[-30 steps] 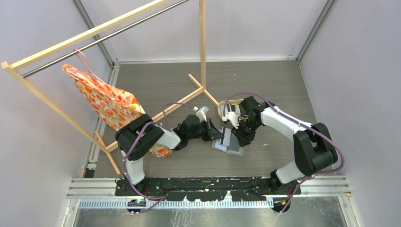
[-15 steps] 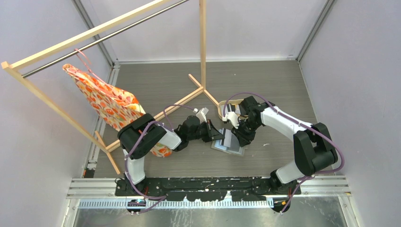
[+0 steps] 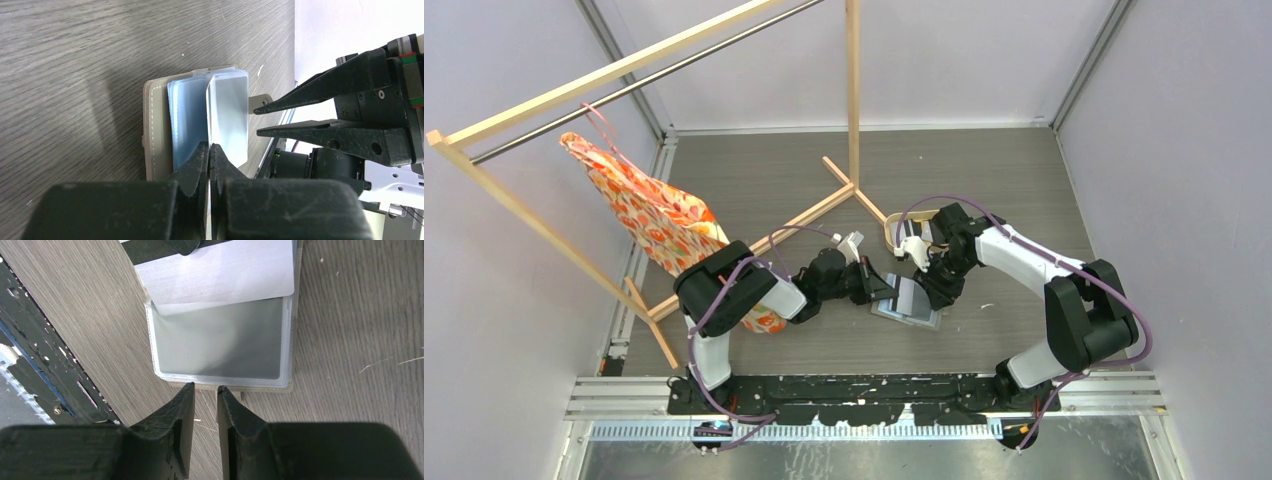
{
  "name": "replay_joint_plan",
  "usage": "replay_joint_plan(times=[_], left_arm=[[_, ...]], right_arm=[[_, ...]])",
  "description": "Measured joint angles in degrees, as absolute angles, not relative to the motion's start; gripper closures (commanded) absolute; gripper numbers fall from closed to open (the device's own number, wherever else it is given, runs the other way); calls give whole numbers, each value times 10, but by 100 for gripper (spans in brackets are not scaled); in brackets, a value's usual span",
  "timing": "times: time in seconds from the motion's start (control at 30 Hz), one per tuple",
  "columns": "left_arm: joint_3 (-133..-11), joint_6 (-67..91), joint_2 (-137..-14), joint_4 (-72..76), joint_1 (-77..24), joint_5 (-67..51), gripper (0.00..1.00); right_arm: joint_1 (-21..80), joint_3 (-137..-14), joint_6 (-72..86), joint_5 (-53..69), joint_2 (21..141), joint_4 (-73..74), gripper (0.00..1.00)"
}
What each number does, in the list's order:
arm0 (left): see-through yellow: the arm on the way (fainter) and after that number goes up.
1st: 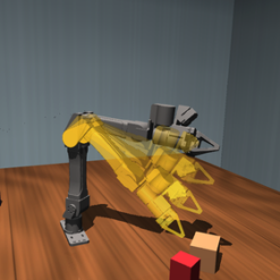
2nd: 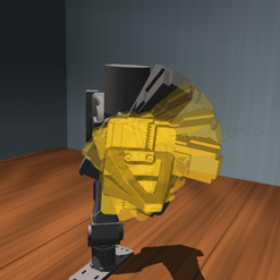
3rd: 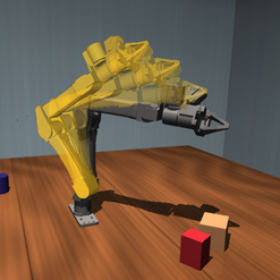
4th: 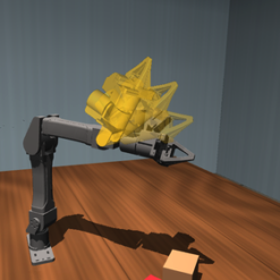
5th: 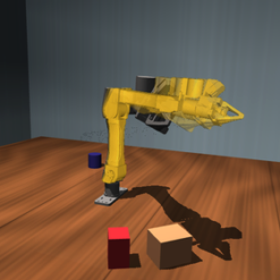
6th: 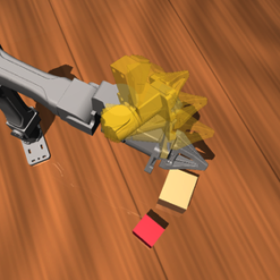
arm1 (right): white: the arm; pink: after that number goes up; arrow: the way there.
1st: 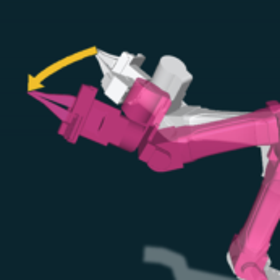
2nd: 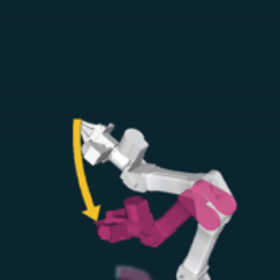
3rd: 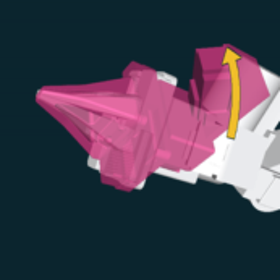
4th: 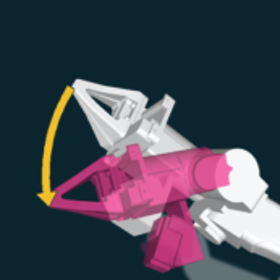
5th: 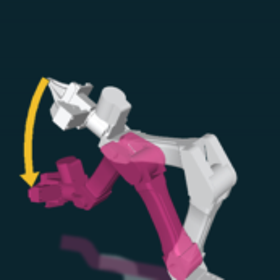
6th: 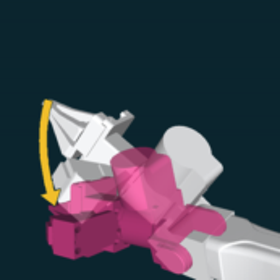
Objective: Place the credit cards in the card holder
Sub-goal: Insert the credit card into the card holder.
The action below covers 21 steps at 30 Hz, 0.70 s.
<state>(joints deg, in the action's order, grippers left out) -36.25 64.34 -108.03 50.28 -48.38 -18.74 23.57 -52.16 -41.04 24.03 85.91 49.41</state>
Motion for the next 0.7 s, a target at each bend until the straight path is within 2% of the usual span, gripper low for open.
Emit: replay_joint_plan(times=[0.7], left_arm=[[-351, 661, -1080, 508, -489, -177, 100]], right_arm=[[237, -522, -410, 240, 863, 494, 72]])
